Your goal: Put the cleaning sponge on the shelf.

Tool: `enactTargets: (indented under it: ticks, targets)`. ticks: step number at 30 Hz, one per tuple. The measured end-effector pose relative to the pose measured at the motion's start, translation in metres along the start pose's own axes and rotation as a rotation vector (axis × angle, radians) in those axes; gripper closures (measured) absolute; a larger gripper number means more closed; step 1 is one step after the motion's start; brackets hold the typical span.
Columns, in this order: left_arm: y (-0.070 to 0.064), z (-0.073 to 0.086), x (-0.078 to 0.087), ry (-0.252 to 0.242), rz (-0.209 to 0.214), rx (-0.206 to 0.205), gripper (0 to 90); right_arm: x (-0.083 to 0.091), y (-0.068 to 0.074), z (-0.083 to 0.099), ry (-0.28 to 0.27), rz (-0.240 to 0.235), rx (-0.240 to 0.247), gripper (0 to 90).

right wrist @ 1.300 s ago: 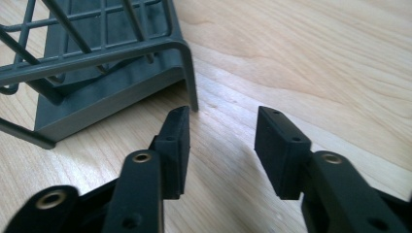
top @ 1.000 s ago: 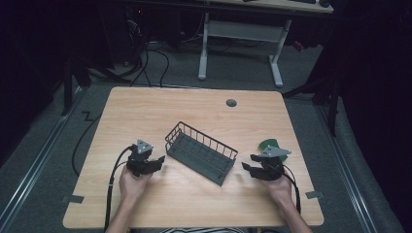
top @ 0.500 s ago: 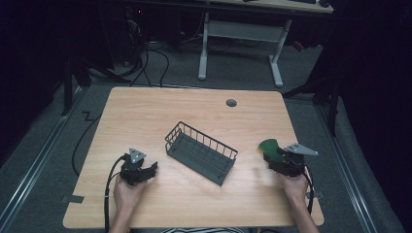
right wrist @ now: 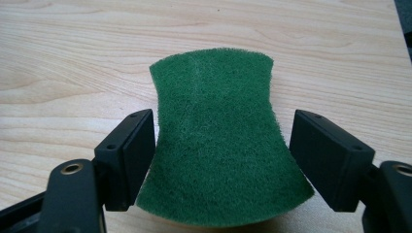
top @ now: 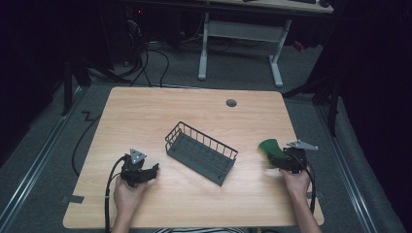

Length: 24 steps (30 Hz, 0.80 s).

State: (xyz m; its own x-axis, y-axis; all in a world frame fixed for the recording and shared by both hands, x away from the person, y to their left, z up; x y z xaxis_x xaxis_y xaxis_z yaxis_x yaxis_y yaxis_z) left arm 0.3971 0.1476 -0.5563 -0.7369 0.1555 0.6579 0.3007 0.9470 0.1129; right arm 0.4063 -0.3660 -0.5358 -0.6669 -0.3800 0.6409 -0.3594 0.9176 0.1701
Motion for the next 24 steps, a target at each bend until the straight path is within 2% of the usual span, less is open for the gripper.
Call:
enactTargets:
  ticks: [5, 6, 17, 24]
  targets:
    - [-0.0002, 0.0, 0.0001, 0.002, 0.004, -0.003, 29.2, -0.0064, -0.0001, -0.0015, 0.03, 0.008, 0.004, 23.8]
    - [-0.0002, 0.0, 0.0001, 0.002, 0.004, -0.003, 29.2, -0.009, 0.0006, -0.0019, 0.04, 0.017, 0.017, 24.6]
    - [-0.0003, 0.0001, 0.0002, 0.002, 0.003, -0.002, 29.2, -0.0088, 0.0009, -0.0026, 0.045, 0.017, 0.01, 26.6]
    - [-0.0002, 0.0001, 0.0001, 0.0, 0.004, 0.0, 29.1, -0.0032, 0.0037, -0.006, 0.036, 0.001, 0.01, 27.4]
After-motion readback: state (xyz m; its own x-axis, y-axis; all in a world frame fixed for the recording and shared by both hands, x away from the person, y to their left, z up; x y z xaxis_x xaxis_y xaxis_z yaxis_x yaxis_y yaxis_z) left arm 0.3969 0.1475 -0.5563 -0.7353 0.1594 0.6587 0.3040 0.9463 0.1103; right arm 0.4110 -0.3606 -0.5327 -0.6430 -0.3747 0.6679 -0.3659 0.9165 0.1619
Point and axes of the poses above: each handheld gripper's, and its own axes: x roughly backward along the jaws, z roughly out of its underside, y roughly to its left, the point moved 3 cm from there along -x, roughly forward along the jaws, and after that the axes turned 11 degrees about -z, right-handed, at the moved point
